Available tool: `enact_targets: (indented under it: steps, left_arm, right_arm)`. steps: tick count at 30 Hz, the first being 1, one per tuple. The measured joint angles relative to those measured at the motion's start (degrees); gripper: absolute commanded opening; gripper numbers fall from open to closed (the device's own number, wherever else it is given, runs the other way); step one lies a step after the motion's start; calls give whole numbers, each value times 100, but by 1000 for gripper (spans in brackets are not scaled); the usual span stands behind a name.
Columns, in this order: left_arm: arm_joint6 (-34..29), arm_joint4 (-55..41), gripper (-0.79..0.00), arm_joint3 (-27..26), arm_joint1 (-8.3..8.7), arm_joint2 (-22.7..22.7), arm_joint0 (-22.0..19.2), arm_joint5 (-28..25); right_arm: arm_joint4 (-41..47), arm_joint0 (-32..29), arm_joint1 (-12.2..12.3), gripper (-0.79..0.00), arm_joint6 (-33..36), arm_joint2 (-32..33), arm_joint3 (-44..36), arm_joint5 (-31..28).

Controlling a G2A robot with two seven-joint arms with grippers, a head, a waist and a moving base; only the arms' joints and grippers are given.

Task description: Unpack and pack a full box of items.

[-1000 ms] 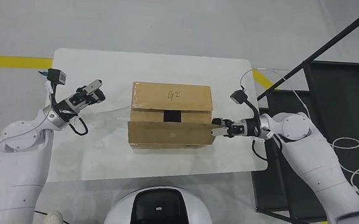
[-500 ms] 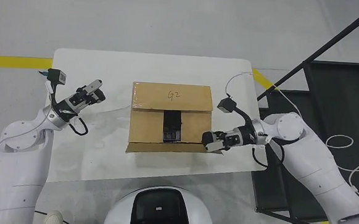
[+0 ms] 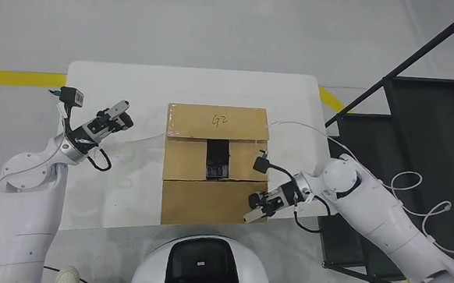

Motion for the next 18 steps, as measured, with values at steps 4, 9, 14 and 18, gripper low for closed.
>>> enact_targets:
  steps: [4, 9, 14, 18]
  left_arm:
    - [0, 0, 0, 0, 0, 0, 0, 0]
    - [0, 0, 0, 0, 0, 0, 0, 0]
    - [0, 0, 0, 0, 0, 0, 0, 0]
    - [0, 0, 0, 0, 0, 0, 0, 0]
  right_arm:
    - [-376, 5, -82, 0, -374, -182, 20, -13]
    - [-872, -12, -162, 0, -773, -361, 22, 173]
    - [-1223, -39, -202, 0, -1070, -414, -18, 342]
    - [-1441, -107, -197, 0, -1296, -357, -56, 451]
